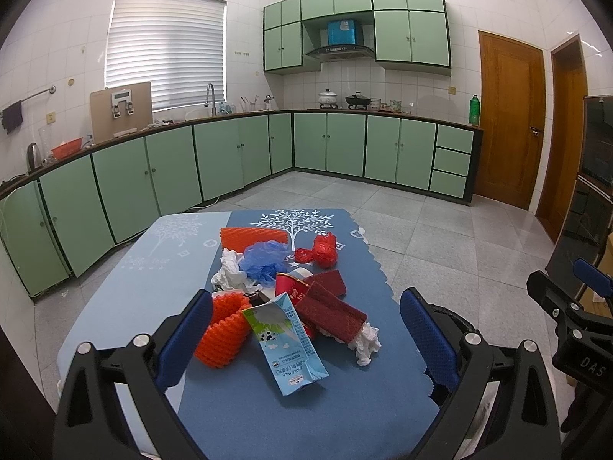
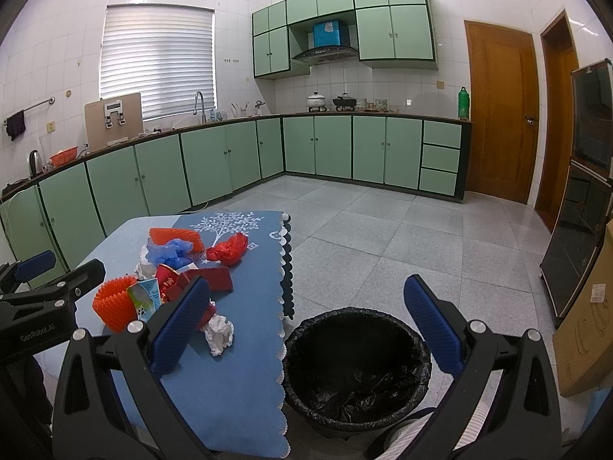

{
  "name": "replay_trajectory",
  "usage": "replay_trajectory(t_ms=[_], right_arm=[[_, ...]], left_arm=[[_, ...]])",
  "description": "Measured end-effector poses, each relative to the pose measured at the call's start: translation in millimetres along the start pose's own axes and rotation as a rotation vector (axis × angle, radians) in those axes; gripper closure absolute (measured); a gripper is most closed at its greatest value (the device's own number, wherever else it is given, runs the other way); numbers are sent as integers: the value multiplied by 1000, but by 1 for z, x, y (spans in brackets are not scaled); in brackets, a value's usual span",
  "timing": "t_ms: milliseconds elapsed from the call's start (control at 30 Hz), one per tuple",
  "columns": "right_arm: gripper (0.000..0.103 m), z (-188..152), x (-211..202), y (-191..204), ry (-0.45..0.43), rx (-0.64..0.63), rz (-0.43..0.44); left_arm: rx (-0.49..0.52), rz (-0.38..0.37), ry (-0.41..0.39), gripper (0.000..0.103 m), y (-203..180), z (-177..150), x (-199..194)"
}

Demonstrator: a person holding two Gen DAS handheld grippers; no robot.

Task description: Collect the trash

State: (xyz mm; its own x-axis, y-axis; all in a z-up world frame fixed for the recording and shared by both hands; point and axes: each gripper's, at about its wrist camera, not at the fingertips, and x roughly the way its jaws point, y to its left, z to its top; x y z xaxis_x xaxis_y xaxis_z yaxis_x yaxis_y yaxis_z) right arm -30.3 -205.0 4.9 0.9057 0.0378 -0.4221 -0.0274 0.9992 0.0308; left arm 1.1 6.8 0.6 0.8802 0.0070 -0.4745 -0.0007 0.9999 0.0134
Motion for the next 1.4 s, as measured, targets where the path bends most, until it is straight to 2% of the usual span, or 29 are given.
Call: replay_trajectory(t_ms=[967, 1133, 1200, 1400], right_arm=[[5, 2, 1, -1, -2, 25, 31], [5, 2, 5, 4, 3, 10, 33], [5, 3, 10, 8, 15, -7, 9], [5, 0, 31, 21, 24, -13, 44]], left_arm=[[-2, 0, 6, 7, 1, 0, 0], [-6, 3, 6, 7, 16, -4, 4], [-16, 9, 5, 7, 22, -5, 8], [-64, 78, 18, 7, 54, -8, 20]])
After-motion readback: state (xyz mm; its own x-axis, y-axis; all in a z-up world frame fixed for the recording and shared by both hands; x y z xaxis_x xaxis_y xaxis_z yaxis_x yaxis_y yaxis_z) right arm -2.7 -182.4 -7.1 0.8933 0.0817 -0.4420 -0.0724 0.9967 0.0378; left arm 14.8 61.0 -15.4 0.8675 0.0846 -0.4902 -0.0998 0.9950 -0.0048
